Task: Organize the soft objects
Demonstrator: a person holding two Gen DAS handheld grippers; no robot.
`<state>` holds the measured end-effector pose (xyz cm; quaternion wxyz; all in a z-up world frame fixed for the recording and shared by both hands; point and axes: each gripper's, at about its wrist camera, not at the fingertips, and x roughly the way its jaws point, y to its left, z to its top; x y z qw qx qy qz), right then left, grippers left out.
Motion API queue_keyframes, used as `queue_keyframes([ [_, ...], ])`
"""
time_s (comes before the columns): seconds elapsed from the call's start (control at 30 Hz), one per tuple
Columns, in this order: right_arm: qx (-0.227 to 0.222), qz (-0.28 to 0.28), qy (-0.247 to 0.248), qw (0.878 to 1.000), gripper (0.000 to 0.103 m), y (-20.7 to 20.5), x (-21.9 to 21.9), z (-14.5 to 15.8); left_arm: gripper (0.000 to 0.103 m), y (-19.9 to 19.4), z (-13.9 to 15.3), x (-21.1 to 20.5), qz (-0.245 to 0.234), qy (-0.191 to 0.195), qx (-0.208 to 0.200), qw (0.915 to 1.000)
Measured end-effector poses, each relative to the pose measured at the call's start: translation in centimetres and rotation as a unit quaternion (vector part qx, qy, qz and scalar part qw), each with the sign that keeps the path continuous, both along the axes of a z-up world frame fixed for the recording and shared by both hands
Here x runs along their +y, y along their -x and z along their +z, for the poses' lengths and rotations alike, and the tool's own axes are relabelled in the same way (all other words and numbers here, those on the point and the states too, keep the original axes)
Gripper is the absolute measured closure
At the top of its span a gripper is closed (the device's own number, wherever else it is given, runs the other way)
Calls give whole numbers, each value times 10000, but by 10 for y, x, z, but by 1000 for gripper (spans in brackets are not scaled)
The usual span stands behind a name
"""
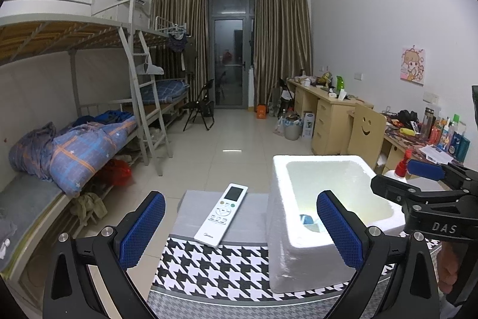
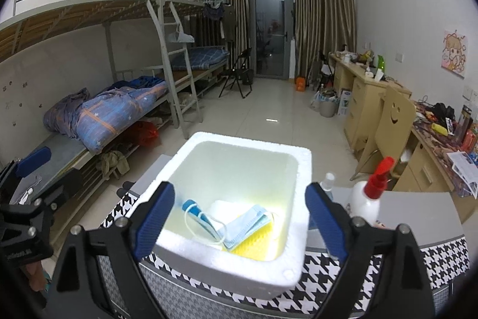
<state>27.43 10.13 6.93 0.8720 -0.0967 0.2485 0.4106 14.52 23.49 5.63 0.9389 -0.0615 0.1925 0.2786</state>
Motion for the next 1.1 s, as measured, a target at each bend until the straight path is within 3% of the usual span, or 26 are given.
queue_keyframes([
  [0.5, -166, 48, -251, 9995, 11, 24, -44, 19, 1, 7, 17, -42, -246, -141, -146, 9995],
  [1.1, -470, -160, -381, 9980, 11, 40, -94, 21, 1, 21, 28, -84, -681, -142, -387, 9968],
])
